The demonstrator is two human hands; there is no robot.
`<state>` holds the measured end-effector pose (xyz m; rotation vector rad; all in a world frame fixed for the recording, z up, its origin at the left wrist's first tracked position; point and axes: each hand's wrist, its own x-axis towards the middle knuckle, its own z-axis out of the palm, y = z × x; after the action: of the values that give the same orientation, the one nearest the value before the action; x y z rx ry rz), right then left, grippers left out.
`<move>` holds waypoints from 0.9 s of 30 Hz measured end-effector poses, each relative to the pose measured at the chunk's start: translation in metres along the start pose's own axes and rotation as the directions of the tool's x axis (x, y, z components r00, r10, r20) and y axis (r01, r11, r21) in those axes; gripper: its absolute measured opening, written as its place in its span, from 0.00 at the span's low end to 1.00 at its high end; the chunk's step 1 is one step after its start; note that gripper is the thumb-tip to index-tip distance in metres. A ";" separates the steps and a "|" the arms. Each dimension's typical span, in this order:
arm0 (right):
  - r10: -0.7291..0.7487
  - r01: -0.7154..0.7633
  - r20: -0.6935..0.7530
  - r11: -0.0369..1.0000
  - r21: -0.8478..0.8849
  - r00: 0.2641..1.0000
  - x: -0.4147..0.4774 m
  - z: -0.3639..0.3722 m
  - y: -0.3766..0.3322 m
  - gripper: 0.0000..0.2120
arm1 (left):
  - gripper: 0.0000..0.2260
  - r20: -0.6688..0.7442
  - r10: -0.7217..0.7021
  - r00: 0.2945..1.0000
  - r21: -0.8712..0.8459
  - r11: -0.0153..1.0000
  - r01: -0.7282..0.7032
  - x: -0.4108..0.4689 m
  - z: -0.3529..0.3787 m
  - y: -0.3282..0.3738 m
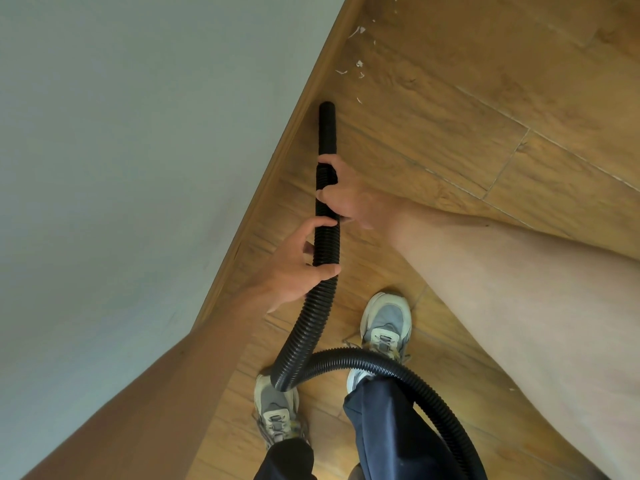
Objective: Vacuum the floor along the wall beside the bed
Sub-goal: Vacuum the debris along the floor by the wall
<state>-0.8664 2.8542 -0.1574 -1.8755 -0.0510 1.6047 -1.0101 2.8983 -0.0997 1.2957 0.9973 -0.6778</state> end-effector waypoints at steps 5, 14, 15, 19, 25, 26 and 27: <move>-0.007 0.007 0.006 1.000 0.012 1.000 -0.002 -0.012 0.005 0.31 | 0.29 0.034 -0.015 0.999 -0.003 1.000 0.015 0.001 0.007 0.008; -0.004 0.006 -0.020 0.996 0.091 1.000 -0.006 -0.030 0.015 0.31 | 0.28 0.064 -0.024 0.998 0.042 0.999 0.021 0.006 0.021 0.020; -0.004 0.006 -0.025 0.995 0.098 1.000 -0.007 -0.033 0.014 0.31 | 0.28 0.065 -0.022 0.998 0.047 0.999 0.019 0.006 0.022 0.022; 0.017 -0.016 -0.005 0.994 0.105 1.000 -0.009 -0.047 0.012 0.31 | 0.28 0.059 -0.008 0.998 0.049 0.999 0.005 0.006 0.029 0.032; 0.054 -0.055 0.019 0.996 0.073 0.998 -0.009 -0.057 0.000 0.32 | 0.29 0.032 0.018 0.999 0.060 0.998 -0.019 0.002 0.033 0.043; 0.056 -0.057 0.015 0.996 0.074 0.998 -0.009 -0.057 -0.002 0.31 | 0.29 0.034 0.017 0.999 0.064 0.998 -0.019 0.002 0.032 0.045; 0.059 -0.060 0.012 0.996 0.072 0.998 -0.009 -0.056 -0.004 0.32 | 0.29 0.033 0.018 0.999 0.070 0.997 -0.020 0.002 0.031 0.046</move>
<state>-0.8169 2.8277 -0.1459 -1.8299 0.0585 1.6336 -0.9619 2.8766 -0.0812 1.3499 0.9410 -0.7223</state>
